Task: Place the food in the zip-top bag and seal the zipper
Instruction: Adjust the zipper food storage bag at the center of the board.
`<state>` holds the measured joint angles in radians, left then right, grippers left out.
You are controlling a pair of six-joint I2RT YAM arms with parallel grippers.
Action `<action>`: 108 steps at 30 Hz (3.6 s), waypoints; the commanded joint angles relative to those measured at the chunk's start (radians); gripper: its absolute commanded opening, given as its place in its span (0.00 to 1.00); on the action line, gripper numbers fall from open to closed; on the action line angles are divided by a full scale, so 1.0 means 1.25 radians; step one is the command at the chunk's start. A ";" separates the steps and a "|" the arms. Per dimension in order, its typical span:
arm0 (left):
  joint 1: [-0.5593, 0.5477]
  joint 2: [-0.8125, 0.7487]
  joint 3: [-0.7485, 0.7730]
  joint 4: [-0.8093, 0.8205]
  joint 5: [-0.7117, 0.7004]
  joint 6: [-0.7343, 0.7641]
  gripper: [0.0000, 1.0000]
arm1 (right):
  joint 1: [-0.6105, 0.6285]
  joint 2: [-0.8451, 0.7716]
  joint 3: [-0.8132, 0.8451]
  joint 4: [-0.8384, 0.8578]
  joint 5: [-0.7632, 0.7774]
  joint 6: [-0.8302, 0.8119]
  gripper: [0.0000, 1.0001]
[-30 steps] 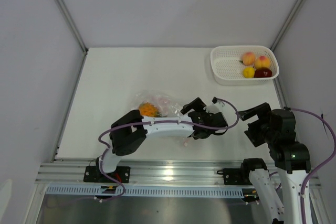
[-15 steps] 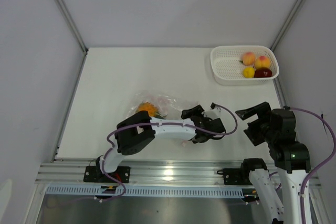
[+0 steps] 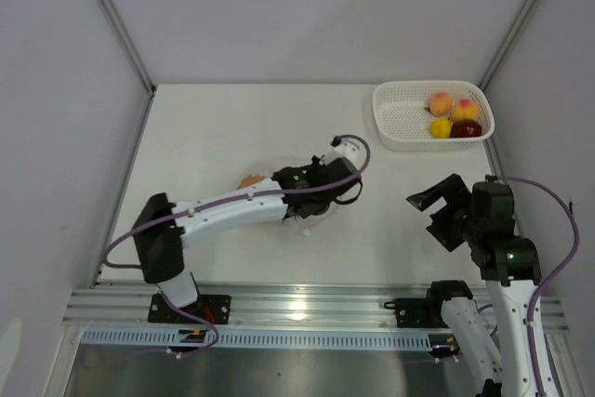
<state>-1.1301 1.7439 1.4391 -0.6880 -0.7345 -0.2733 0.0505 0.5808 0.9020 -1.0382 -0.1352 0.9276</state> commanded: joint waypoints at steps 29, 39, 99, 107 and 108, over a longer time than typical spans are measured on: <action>0.192 -0.136 0.232 -0.039 0.489 -0.060 0.01 | 0.354 0.543 0.189 0.401 -0.109 -0.077 0.30; 0.318 -0.317 0.165 -0.028 0.578 -0.072 0.00 | 0.333 0.635 0.547 0.183 -0.044 -0.241 0.00; 0.351 -0.247 0.109 0.075 0.578 -0.185 0.01 | 0.286 1.017 0.866 0.059 -0.190 -0.451 0.74; 0.357 -0.169 0.133 0.106 0.578 -0.205 0.01 | 0.280 0.958 0.943 0.051 -0.108 -0.467 0.99; 0.358 -0.166 0.137 0.106 0.575 -0.206 0.01 | 0.274 0.939 0.953 0.049 -0.103 -0.464 0.99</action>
<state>-0.6937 1.5276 1.5490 -0.5896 -0.0231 -0.5053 0.4038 1.8595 2.0026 -0.9760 -0.3225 0.3614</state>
